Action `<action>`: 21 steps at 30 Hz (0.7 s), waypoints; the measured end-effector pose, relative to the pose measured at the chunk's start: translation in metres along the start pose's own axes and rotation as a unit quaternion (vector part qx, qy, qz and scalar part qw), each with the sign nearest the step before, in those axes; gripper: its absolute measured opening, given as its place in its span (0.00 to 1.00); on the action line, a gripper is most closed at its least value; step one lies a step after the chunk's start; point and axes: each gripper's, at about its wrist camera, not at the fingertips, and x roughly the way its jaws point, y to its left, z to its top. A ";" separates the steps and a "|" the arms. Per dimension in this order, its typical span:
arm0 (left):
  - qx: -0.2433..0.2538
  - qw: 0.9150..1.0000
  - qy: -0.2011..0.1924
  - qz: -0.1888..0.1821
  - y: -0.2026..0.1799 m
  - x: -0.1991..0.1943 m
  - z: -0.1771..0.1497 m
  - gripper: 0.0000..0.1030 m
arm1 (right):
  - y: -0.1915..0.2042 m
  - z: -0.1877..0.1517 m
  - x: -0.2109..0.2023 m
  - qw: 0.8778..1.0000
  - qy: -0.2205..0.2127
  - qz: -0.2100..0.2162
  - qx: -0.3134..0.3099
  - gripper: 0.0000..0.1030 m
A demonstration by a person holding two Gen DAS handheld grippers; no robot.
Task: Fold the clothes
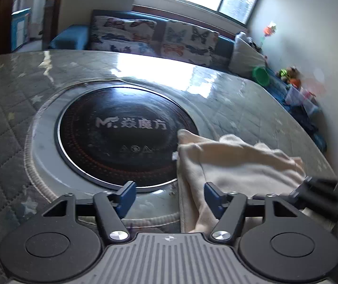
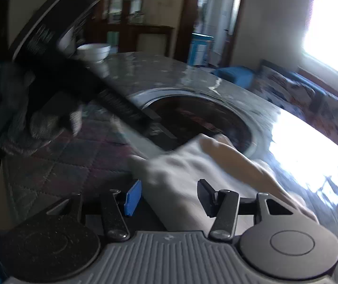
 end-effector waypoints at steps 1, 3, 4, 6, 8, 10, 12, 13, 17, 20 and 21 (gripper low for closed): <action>-0.010 1.000 0.001 -0.003 0.002 -0.001 0.001 0.70 | 0.006 0.002 0.006 1.000 0.002 0.000 -0.012 0.52; -0.026 1.000 0.004 -0.011 0.005 -0.002 0.003 0.72 | 0.015 0.005 0.016 1.000 0.006 -0.002 -0.029 0.50; -0.033 0.999 0.006 -0.014 0.004 -0.002 0.003 0.72 | 0.018 0.006 0.019 0.999 0.008 -0.003 -0.034 0.49; -0.046 0.999 0.010 -0.023 0.003 -0.001 0.004 0.76 | 0.019 0.007 0.022 1.000 0.006 -0.008 -0.028 0.34; -0.064 0.997 0.016 -0.037 0.003 0.001 0.004 0.79 | 0.019 0.008 0.025 1.000 0.004 -0.012 -0.020 0.25; -0.085 0.995 0.022 -0.049 0.001 0.004 0.005 0.81 | 0.009 0.009 0.018 1.000 -0.008 -0.004 0.015 0.18; -0.116 0.991 0.030 -0.059 0.001 0.009 0.005 0.84 | -0.002 0.011 0.009 0.998 -0.021 0.003 0.054 0.16; -0.134 0.988 0.035 -0.066 0.002 0.011 0.005 0.84 | -0.008 0.011 0.005 0.997 -0.027 0.009 0.073 0.16; -0.203 0.973 0.048 -0.101 0.001 0.021 0.006 0.84 | -0.026 0.008 -0.012 0.991 -0.050 0.022 0.124 0.15; -0.252 0.958 0.062 -0.124 -0.001 0.030 0.006 0.82 | -0.035 0.003 -0.024 0.986 -0.067 0.027 0.149 0.15; -0.267 0.952 0.070 -0.132 -0.001 0.035 0.005 0.82 | -0.036 0.001 -0.028 0.985 -0.073 0.029 0.155 0.15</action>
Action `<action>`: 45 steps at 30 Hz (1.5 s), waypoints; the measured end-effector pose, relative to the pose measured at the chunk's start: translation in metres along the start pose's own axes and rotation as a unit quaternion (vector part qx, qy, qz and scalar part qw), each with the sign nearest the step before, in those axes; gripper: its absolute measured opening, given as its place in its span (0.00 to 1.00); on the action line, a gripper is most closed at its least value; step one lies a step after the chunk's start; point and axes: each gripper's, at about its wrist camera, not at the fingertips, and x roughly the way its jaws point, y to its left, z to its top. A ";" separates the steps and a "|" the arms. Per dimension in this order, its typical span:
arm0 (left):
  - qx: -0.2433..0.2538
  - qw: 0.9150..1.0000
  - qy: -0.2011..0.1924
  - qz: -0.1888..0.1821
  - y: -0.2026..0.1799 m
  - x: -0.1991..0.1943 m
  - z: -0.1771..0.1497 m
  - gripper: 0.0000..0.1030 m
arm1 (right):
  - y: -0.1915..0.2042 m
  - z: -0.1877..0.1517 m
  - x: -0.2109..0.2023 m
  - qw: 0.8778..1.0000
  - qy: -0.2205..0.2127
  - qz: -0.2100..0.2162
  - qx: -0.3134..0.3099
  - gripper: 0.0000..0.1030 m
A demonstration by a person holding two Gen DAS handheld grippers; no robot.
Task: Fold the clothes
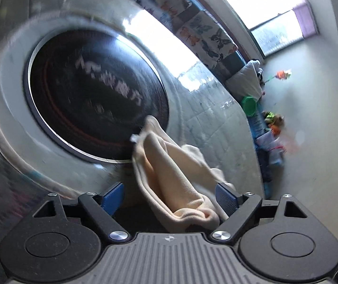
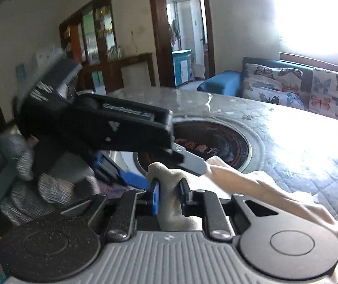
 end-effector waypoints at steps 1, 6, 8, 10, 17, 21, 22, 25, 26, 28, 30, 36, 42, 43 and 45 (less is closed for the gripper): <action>-0.014 1.000 0.009 -0.009 0.001 0.004 0.000 0.78 | -0.001 -0.001 -0.003 1.000 -0.004 0.002 0.002 0.15; -0.044 0.998 0.033 -0.031 0.007 0.020 -0.004 0.38 | -0.004 -0.007 -0.014 1.000 -0.008 0.013 0.005 0.15; -0.038 0.999 0.030 -0.025 0.008 0.021 -0.003 0.27 | -0.006 -0.011 -0.016 1.000 -0.006 0.016 0.006 0.16; -0.031 0.999 0.027 -0.018 0.008 0.021 -0.003 0.25 | -0.011 -0.014 -0.021 1.000 -0.006 0.020 0.013 0.19; 0.002 1.000 0.020 0.004 0.007 0.022 -0.002 0.22 | -0.061 -0.031 -0.058 0.995 -0.018 -0.070 0.063 0.31; 0.041 0.999 0.012 0.022 -0.004 0.022 -0.004 0.22 | -0.114 -0.047 -0.069 0.980 -0.004 -0.165 0.114 0.33; 0.049 0.998 0.010 0.026 -0.006 0.022 -0.007 0.22 | -0.126 -0.052 -0.070 0.974 0.001 -0.187 0.128 0.34; 0.070 0.997 0.005 0.037 -0.011 0.022 -0.012 0.22 | -0.157 -0.065 -0.071 0.961 0.010 -0.213 0.176 0.36; 0.076 0.996 0.004 0.041 -0.012 0.022 -0.013 0.22 | -0.164 -0.068 -0.071 0.959 0.009 -0.209 0.193 0.36; 0.087 0.995 0.001 0.045 -0.016 0.023 -0.014 0.22 | -0.173 -0.073 -0.067 0.955 0.007 -0.192 0.225 0.36; 0.098 0.994 -0.002 0.050 -0.020 0.024 -0.015 0.22 | -0.176 -0.077 -0.061 0.955 0.001 -0.177 0.240 0.36; 0.153 0.986 -0.022 0.056 -0.044 0.020 -0.015 0.18 | -0.162 -0.068 -0.063 0.960 -0.017 -0.175 0.219 0.10; 0.202 0.978 -0.031 0.035 -0.085 0.030 -0.015 0.16 | -0.159 -0.047 -0.100 0.959 -0.052 -0.197 0.196 0.09; 0.209 0.977 -0.032 0.031 -0.092 0.034 -0.015 0.16 | -0.160 -0.044 -0.105 0.958 -0.056 -0.204 0.191 0.09; 0.218 0.975 -0.031 0.024 -0.107 0.044 -0.016 0.16 | -0.165 -0.037 -0.117 0.956 -0.064 -0.220 0.183 0.09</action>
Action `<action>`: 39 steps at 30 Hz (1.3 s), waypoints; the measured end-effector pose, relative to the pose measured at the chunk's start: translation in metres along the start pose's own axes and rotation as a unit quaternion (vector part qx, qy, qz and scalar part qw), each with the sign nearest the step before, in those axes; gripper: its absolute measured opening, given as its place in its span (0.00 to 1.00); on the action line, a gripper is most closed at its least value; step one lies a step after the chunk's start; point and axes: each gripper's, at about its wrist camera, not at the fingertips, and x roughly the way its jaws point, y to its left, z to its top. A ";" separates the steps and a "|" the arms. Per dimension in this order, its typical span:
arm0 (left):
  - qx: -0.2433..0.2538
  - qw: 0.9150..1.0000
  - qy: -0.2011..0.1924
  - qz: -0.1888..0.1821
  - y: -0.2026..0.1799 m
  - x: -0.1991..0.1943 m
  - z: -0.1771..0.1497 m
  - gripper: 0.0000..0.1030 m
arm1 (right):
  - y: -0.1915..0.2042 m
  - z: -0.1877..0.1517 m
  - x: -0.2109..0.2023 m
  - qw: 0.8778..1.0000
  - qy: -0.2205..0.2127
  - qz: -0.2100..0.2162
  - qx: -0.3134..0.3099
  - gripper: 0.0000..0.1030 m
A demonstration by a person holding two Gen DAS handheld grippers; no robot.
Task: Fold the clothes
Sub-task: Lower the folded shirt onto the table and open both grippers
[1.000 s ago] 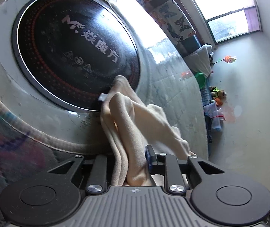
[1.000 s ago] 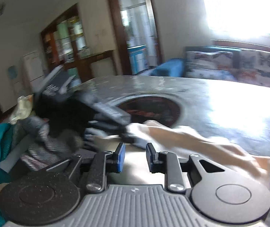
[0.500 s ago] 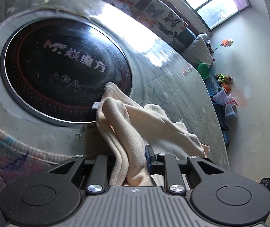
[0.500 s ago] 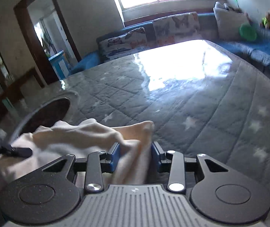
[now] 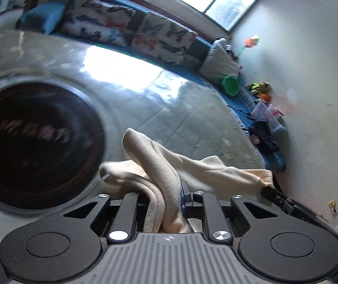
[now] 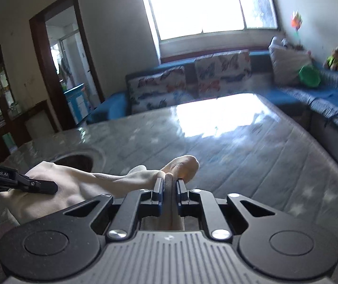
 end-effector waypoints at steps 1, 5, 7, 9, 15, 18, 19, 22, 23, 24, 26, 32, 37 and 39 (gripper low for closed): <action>0.002 1.000 0.001 -0.005 -0.007 0.005 0.003 0.16 | -0.003 0.005 -0.004 1.000 -0.006 -0.007 -0.004 0.09; 0.020 0.999 0.000 -0.025 -0.033 0.024 0.013 0.16 | -0.019 0.026 -0.017 0.999 -0.026 -0.042 -0.019 0.09; 0.028 0.999 -0.003 -0.035 -0.046 0.033 0.019 0.16 | -0.027 0.035 -0.024 0.997 -0.036 -0.058 -0.023 0.09; 0.039 0.998 -0.008 -0.046 -0.062 0.041 0.026 0.16 | -0.035 0.044 -0.028 0.996 -0.046 -0.074 -0.023 0.09; 0.037 0.997 0.006 -0.073 -0.088 0.063 0.037 0.17 | -0.060 0.060 -0.035 0.991 -0.064 -0.117 -0.019 0.09; 0.009 0.996 0.055 -0.077 -0.082 0.084 0.030 0.17 | -0.071 0.055 -0.030 0.990 -0.051 -0.132 -0.015 0.09; 0.005 0.995 0.072 -0.072 -0.079 0.091 0.026 0.17 | -0.076 0.050 -0.025 0.990 -0.038 -0.138 -0.011 0.09; 0.009 0.992 0.119 -0.045 -0.070 0.112 0.009 0.17 | -0.086 0.031 -0.011 0.989 -0.005 -0.150 -0.003 0.09; 0.017 0.990 0.132 -0.035 -0.068 0.117 0.002 0.19 | -0.089 0.021 -0.004 0.988 0.011 -0.155 -0.001 0.09; 0.027 0.989 0.141 -0.024 -0.067 0.120 -0.003 0.20 | -0.092 0.011 0.002 0.987 0.028 -0.160 0.000 0.09; 0.052 0.988 0.146 -0.007 -0.066 0.122 -0.011 0.26 | -0.093 -0.004 0.012 0.984 0.049 -0.174 -0.004 0.10; 0.125 0.985 0.113 0.024 -0.074 0.105 -0.014 0.47 | -0.090 -0.010 0.008 0.980 0.043 -0.194 -0.008 0.20; 0.148 0.985 0.085 0.033 -0.083 0.093 -0.012 0.53 | -0.075 -0.015 -0.009 0.989 0.037 -0.144 -0.001 0.26; 0.153 0.983 0.093 0.028 -0.088 0.093 -0.017 0.53 | -0.070 -0.026 -0.012 0.991 0.048 -0.128 0.001 0.26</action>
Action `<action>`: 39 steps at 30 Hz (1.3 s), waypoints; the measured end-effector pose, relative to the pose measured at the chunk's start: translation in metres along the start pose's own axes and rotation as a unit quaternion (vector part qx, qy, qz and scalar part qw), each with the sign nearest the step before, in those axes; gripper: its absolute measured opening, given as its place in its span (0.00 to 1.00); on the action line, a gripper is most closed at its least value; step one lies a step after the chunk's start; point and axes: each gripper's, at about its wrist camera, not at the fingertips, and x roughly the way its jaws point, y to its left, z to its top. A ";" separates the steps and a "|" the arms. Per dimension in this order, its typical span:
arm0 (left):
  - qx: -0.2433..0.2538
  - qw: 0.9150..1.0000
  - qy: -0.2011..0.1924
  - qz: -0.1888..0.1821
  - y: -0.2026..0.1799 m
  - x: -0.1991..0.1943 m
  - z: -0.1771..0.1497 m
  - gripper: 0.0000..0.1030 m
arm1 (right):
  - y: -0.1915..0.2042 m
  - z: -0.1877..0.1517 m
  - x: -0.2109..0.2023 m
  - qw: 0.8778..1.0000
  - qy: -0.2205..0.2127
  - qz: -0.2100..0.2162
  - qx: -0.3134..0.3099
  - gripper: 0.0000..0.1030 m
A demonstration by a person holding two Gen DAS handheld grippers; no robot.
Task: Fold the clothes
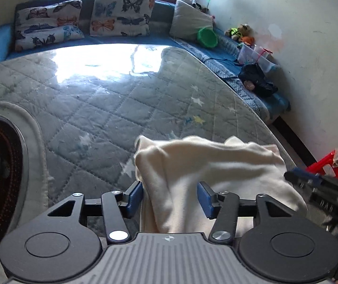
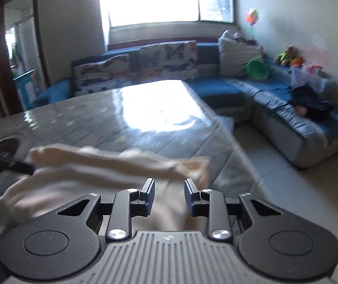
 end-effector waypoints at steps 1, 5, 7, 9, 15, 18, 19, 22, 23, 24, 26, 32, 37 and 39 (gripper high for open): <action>0.005 1.000 0.004 -0.001 -0.001 0.001 -0.004 0.53 | 0.002 -0.007 -0.001 1.000 0.008 0.007 -0.001 0.26; 0.019 0.999 0.032 -0.005 -0.007 0.011 -0.017 0.52 | 0.000 -0.026 -0.005 1.000 0.021 0.006 -0.016 0.27; 0.036 0.998 0.040 -0.012 -0.010 0.009 -0.023 0.53 | -0.002 -0.029 -0.009 0.999 0.030 0.006 -0.022 0.27; 0.052 0.998 0.045 -0.014 -0.012 0.005 -0.026 0.54 | -0.002 -0.029 -0.013 0.999 0.040 0.007 -0.033 0.28; 0.052 0.999 0.015 0.009 -0.020 -0.004 -0.015 0.54 | 0.002 -0.018 -0.027 0.999 0.029 0.004 -0.039 0.38; 0.062 0.998 -0.013 0.029 -0.029 -0.004 -0.009 0.54 | 0.005 -0.019 -0.026 0.999 0.020 0.010 -0.033 0.43; 0.069 0.997 -0.023 0.040 -0.032 -0.001 -0.007 0.54 | 0.008 -0.021 -0.023 0.999 0.021 0.016 -0.031 0.46; 0.073 0.995 -0.027 0.065 -0.034 0.015 -0.002 0.54 | 0.013 -0.026 -0.017 0.999 0.024 0.012 -0.034 0.54; 0.069 0.995 -0.023 0.068 -0.032 0.020 0.000 0.54 | 0.014 -0.028 -0.015 0.999 0.027 0.011 -0.034 0.55; 0.066 0.995 -0.020 0.068 -0.030 0.023 0.001 0.54 | 0.015 -0.029 -0.014 0.999 0.028 0.010 -0.035 0.57; 0.069 0.995 -0.020 0.069 -0.030 0.022 0.000 0.55 | 0.017 -0.028 -0.015 0.999 0.025 0.009 -0.037 0.58; 0.070 0.994 -0.034 0.070 -0.028 0.009 -0.006 0.66 | 0.024 -0.023 -0.019 0.999 0.008 0.003 -0.042 0.80; 0.075 0.993 -0.048 0.077 -0.027 -0.003 -0.013 0.75 | 0.033 -0.019 -0.022 1.000 -0.004 -0.003 -0.031 0.93; 0.078 0.992 -0.054 0.080 -0.027 -0.008 -0.016 0.79 | 0.038 -0.019 -0.024 0.999 -0.010 -0.008 -0.030 0.96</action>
